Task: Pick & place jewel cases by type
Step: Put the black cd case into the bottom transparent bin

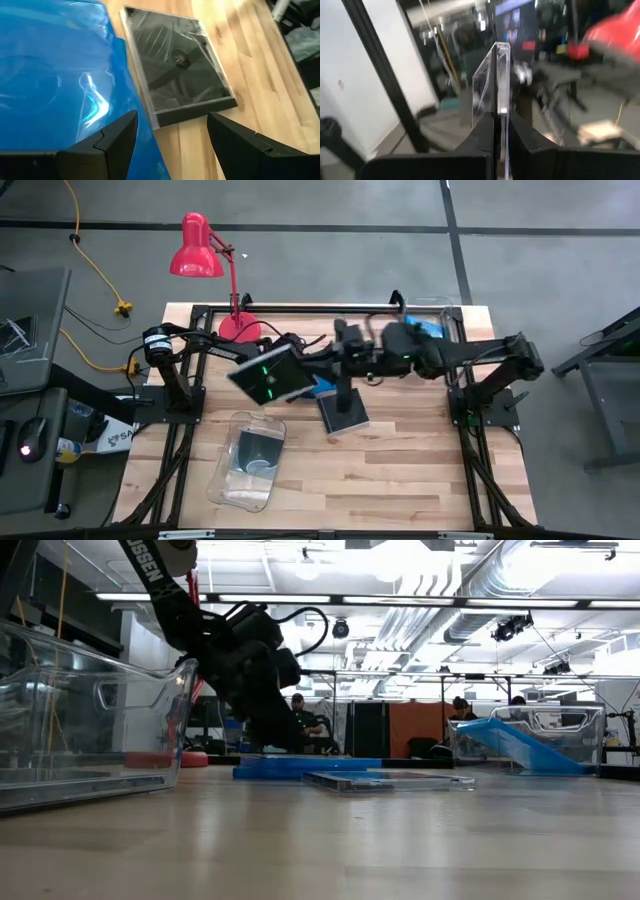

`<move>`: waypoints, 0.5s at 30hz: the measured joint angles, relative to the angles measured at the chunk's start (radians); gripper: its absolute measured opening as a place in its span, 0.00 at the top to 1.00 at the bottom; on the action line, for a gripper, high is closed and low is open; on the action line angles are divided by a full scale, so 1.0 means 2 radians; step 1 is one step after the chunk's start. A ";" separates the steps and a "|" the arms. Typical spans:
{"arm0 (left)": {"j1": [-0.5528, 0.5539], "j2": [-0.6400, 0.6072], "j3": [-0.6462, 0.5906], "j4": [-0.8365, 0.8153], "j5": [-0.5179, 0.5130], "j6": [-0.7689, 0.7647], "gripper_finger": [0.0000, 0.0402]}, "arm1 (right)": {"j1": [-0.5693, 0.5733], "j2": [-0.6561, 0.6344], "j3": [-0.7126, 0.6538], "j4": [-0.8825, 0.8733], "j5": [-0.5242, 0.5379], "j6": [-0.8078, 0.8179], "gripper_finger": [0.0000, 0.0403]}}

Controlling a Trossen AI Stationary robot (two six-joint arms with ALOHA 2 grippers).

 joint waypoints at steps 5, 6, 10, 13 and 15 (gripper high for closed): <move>0.000 0.000 0.000 0.000 0.002 0.005 0.41 | 0.000 0.057 0.065 -0.078 -0.036 0.052 0.98; 0.000 0.000 0.000 0.000 0.001 0.005 0.41 | -0.001 0.067 0.073 -0.085 -0.045 0.061 0.98; 0.000 0.000 0.000 0.001 0.001 0.005 0.41 | -0.006 0.104 0.094 -0.097 -0.097 0.095 0.98; 0.000 0.000 0.000 0.001 -0.001 0.005 0.41 | -0.009 0.123 0.101 -0.097 -0.141 0.113 0.98; 0.000 0.000 0.000 0.001 -0.004 0.005 0.41 | -0.010 0.131 0.100 -0.095 -0.159 0.126 0.98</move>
